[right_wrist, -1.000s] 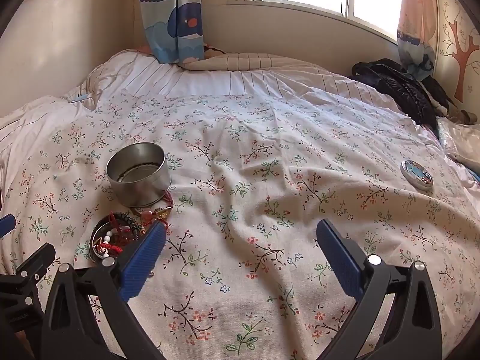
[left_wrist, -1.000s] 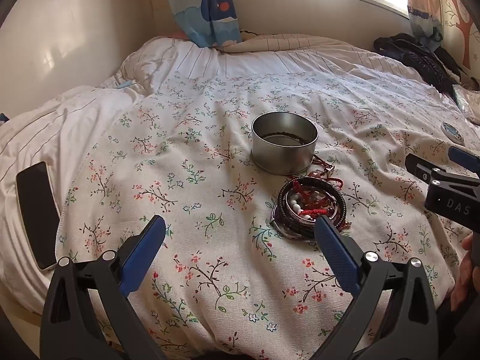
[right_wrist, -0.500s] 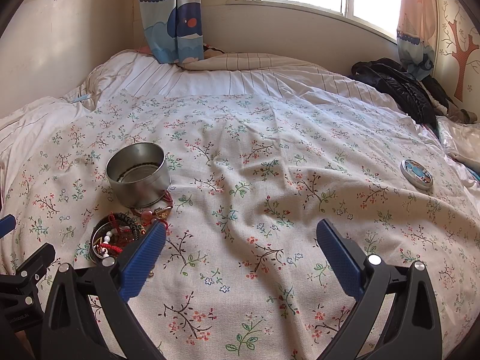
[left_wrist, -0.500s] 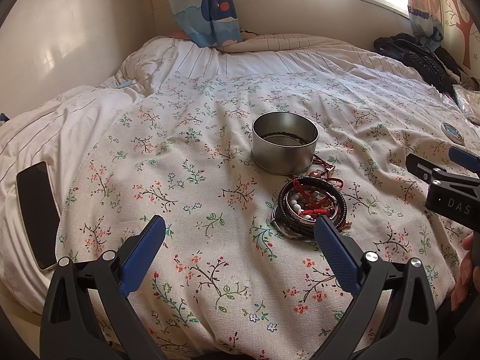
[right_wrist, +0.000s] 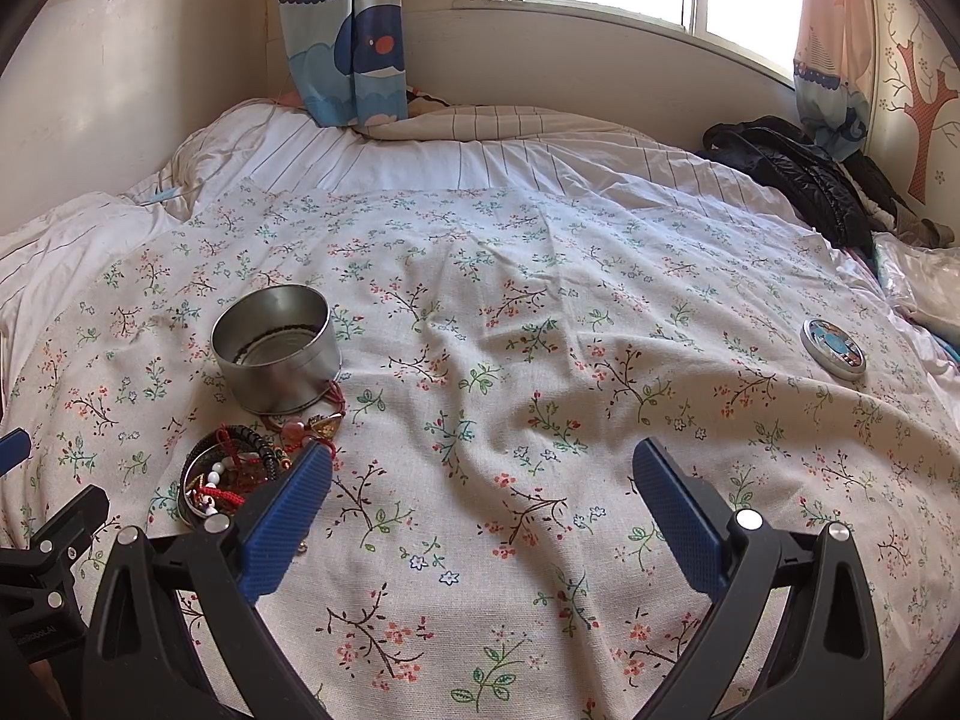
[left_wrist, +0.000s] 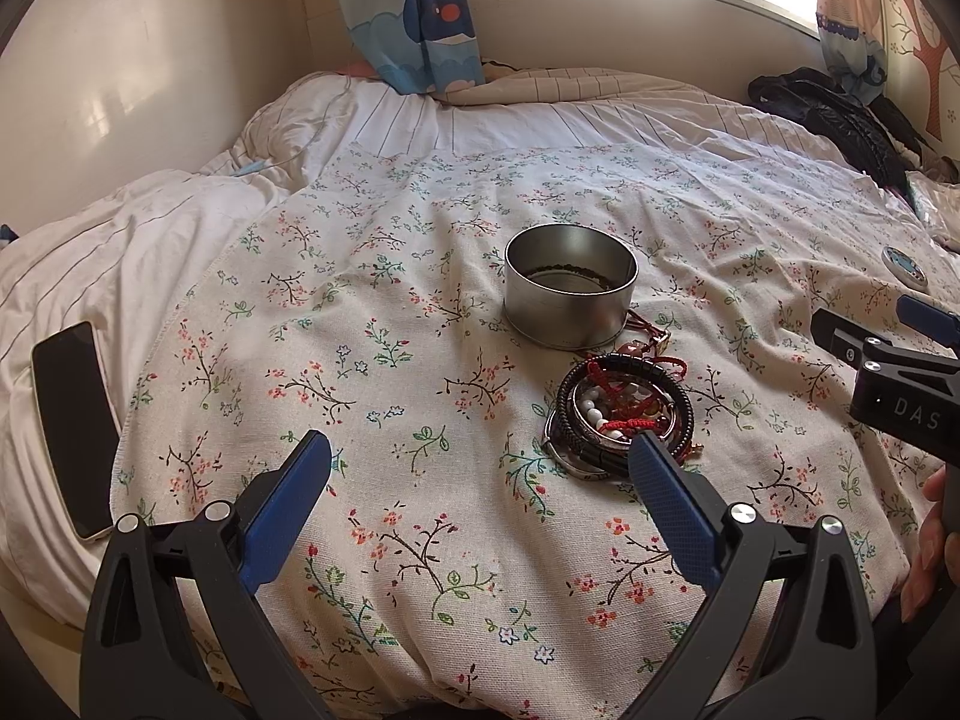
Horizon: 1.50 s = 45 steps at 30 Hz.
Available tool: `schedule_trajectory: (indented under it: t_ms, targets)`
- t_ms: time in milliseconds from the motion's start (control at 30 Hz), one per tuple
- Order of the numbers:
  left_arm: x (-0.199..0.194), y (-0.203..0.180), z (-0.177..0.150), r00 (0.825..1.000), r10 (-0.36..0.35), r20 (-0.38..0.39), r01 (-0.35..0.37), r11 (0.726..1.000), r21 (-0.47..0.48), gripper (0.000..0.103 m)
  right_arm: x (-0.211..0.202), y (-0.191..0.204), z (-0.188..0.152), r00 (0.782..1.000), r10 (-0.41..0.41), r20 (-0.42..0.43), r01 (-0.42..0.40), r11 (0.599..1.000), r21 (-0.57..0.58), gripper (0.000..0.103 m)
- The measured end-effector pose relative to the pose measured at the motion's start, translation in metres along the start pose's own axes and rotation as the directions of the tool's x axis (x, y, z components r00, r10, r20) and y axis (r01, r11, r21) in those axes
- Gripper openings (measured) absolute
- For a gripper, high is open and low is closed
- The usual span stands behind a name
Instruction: Organize jewelry
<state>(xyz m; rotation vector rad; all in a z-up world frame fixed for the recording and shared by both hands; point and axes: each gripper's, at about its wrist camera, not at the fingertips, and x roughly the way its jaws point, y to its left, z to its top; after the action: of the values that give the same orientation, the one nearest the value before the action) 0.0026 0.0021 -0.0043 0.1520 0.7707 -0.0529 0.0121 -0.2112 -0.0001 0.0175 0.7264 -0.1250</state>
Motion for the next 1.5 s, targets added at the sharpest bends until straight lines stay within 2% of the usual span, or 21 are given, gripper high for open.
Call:
schedule_trajectory:
  t_ms: [433,567,667,700,800,833,867,900,967,1100,1167,1267,1367,1500]
  targets:
    - [0.003,0.007,-0.001,1.0,0.003,-0.001,-0.003,1.0,-0.019,0.096,0.007,-0.002,0.0,0.999,0.027,-0.021,-0.027,1.0,-0.005,0.096]
    - [0.008,0.015,0.002,1.0,0.018,-0.014,-0.018,0.999,-0.045,0.095,0.015,-0.004,0.001,0.99,0.133,-0.055,-0.132,0.991,0.017,0.096]
    - [0.012,0.022,0.004,1.0,0.004,-0.024,-0.006,0.997,-0.082,0.095,0.021,0.011,0.002,0.957,0.283,-0.063,-0.283,0.959,0.004,0.096]
    - [0.014,0.024,0.005,1.0,-0.003,-0.027,0.001,0.996,-0.094,0.095,0.025,0.021,0.002,0.956,0.288,-0.057,-0.292,0.955,-0.06,0.096]
    - [0.013,0.027,0.004,1.0,-0.005,-0.019,0.003,0.994,-0.113,0.095,0.034,0.05,0.0,0.936,0.33,-0.121,-0.347,0.924,-0.161,0.095]
    - [0.012,0.027,0.004,1.0,-0.004,-0.013,0.003,0.993,-0.114,0.095,0.04,0.058,-0.001,0.932,0.331,-0.149,-0.356,0.915,-0.19,0.09]
    - [0.011,0.027,0.004,1.0,-0.004,-0.008,0.003,0.994,-0.113,0.095,0.044,0.064,-0.002,0.923,0.339,-0.18,-0.372,0.906,-0.201,0.078]
    - [0.011,0.027,0.003,1.0,-0.004,-0.004,0.004,0.994,-0.112,0.095,0.049,0.069,-0.003,0.915,0.344,-0.208,-0.385,0.899,-0.208,0.073]
    - [0.01,0.027,0.003,1.0,-0.008,0.0,0.008,0.994,-0.112,0.095,0.056,0.076,-0.004,0.902,0.357,-0.243,-0.408,0.888,-0.211,0.054]
    - [0.01,0.03,0.003,1.0,-0.019,0.003,0.02,0.992,-0.122,0.095,0.067,0.081,-0.003,0.881,0.38,-0.282,-0.441,0.876,-0.198,0.04]
    - [0.01,0.032,0.003,1.0,-0.026,0.001,0.026,0.991,-0.129,0.095,0.074,0.085,-0.003,0.874,0.38,-0.304,-0.448,0.871,-0.201,0.025]
    - [0.011,0.034,0.003,0.999,-0.033,-0.002,0.033,0.99,-0.138,0.095,0.083,0.087,-0.002,0.868,0.38,-0.32,-0.454,0.869,-0.196,0.012]
    - [0.012,0.035,0.003,0.999,-0.036,-0.004,0.035,0.989,-0.142,0.095,0.082,0.074,0.002,0.845,0.437,-0.309,-0.49,0.864,-0.117,0.01]
    - [0.012,0.035,0.003,0.999,-0.036,-0.007,0.035,0.99,-0.139,0.095,0.075,0.056,0.009,0.833,0.489,-0.258,-0.512,0.859,-0.025,0.01]
